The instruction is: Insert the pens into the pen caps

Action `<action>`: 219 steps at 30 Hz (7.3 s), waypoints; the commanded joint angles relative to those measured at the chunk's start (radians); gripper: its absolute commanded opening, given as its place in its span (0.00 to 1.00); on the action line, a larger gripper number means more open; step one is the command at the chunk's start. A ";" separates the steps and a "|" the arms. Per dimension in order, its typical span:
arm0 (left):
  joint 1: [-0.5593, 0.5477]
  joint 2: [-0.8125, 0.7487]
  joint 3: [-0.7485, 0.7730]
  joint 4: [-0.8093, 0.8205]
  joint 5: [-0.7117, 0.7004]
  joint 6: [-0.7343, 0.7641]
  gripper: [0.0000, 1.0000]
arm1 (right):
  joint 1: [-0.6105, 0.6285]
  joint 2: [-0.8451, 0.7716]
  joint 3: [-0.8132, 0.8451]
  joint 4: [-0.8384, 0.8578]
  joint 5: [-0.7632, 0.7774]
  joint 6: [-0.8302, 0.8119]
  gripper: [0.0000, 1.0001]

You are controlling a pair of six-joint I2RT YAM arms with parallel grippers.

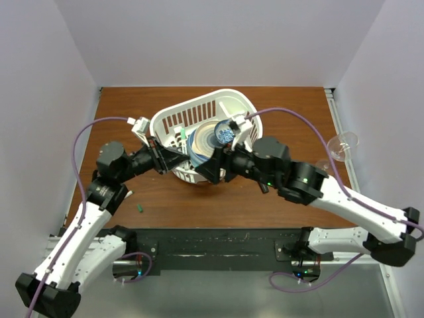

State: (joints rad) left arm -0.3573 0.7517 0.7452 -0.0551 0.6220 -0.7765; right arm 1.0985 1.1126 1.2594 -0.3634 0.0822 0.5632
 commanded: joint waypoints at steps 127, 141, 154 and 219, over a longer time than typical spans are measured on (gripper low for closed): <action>0.676 0.509 -0.182 -0.660 -0.932 -0.822 0.58 | -0.828 0.058 -0.104 -0.301 -0.052 -0.215 0.50; 0.676 0.514 -0.210 -0.551 -0.941 -0.641 0.00 | -0.825 -0.046 -0.064 -0.310 -0.125 -0.190 0.50; 0.595 0.356 -0.096 -0.509 -0.809 -0.245 0.00 | -0.824 -0.033 0.009 -0.255 -0.329 -0.123 0.51; 0.437 -0.130 -0.205 0.224 0.375 -0.099 0.46 | -0.121 0.550 0.469 0.083 -0.144 0.040 0.00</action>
State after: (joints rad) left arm 0.0826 0.6357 0.5621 0.0677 0.9493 -0.8303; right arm 0.9779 1.7130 1.6955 -0.3065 -0.1059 0.6132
